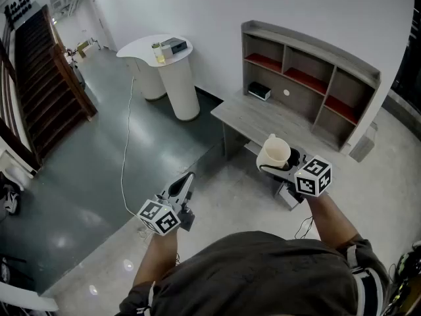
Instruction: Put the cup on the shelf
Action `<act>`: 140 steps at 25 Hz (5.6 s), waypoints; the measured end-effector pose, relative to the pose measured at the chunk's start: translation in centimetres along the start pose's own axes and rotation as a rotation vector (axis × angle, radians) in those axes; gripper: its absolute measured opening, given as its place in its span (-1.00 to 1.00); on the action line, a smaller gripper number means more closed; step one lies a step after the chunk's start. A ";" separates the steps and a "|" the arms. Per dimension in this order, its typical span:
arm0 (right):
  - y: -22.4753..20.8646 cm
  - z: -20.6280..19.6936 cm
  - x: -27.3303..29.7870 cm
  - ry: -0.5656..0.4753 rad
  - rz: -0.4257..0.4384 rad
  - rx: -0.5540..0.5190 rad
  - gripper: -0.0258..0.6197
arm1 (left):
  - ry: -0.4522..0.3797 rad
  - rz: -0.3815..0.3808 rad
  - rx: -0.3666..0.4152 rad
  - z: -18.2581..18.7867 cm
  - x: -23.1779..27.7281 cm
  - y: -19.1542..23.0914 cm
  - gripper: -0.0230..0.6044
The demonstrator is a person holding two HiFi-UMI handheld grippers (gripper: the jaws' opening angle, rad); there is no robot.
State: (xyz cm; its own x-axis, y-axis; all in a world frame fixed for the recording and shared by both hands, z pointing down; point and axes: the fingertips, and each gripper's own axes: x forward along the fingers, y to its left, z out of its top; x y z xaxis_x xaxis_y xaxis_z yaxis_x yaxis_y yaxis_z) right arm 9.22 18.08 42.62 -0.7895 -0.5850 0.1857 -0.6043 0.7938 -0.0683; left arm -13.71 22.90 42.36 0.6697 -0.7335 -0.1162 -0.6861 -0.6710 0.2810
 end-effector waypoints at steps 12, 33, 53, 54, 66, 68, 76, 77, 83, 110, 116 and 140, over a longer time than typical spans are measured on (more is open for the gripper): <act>-2.1 0.4 -0.8 -0.003 0.005 -0.001 0.36 | -0.006 0.010 0.008 0.0 2.0 -0.8 -0.93; -9.0 -0.6 -5.4 -0.006 0.067 -0.005 0.36 | -0.011 0.063 0.022 -2.6 8.8 -5.1 -0.93; -14.6 3.2 16.2 0.009 -0.015 -0.017 0.36 | -0.017 -0.063 -0.025 1.7 14.5 18.0 -0.93; -15.0 3.9 18.1 0.007 -0.022 -0.019 0.36 | -0.013 -0.074 -0.021 2.5 14.8 19.9 -0.93; -19.9 9.6 35.1 -0.012 -0.040 -0.020 0.36 | 0.010 -0.102 -0.001 8.5 18.0 37.2 -0.93; -21.1 9.6 36.5 -0.006 -0.039 -0.014 0.36 | 0.017 -0.098 -0.003 8.6 19.0 38.7 -0.93; -28.8 9.0 38.6 0.006 -0.003 0.007 0.36 | 0.047 -0.059 0.010 7.6 26.0 41.5 -0.93; -30.2 9.0 38.6 0.008 0.007 0.003 0.36 | 0.045 -0.049 0.016 7.4 27.3 41.5 -0.93; -38.0 8.9 38.1 0.042 0.087 -0.058 0.36 | 0.012 0.037 0.002 6.2 35.1 40.7 -0.93; -49.9 10.1 32.6 0.001 -0.286 -0.013 0.36 | 0.085 -0.240 0.103 7.1 48.7 39.3 -0.93; -54.2 8.9 25.0 0.006 -0.437 0.007 0.36 | 0.108 -0.369 0.087 4.6 55.1 33.9 -0.93; -69.2 -1.2 4.1 0.124 -0.912 0.155 0.36 | 0.178 -0.619 0.075 -3.1 71.1 19.8 -0.93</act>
State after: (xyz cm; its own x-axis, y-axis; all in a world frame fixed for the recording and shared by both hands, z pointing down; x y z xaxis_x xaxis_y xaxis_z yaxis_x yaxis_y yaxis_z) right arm 47.95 -39.09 49.31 0.0092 -0.9422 0.3348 -0.9996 0.0000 0.0275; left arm 21.22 -42.24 42.66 0.9801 -0.1840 -0.0741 -0.1720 -0.9744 0.1451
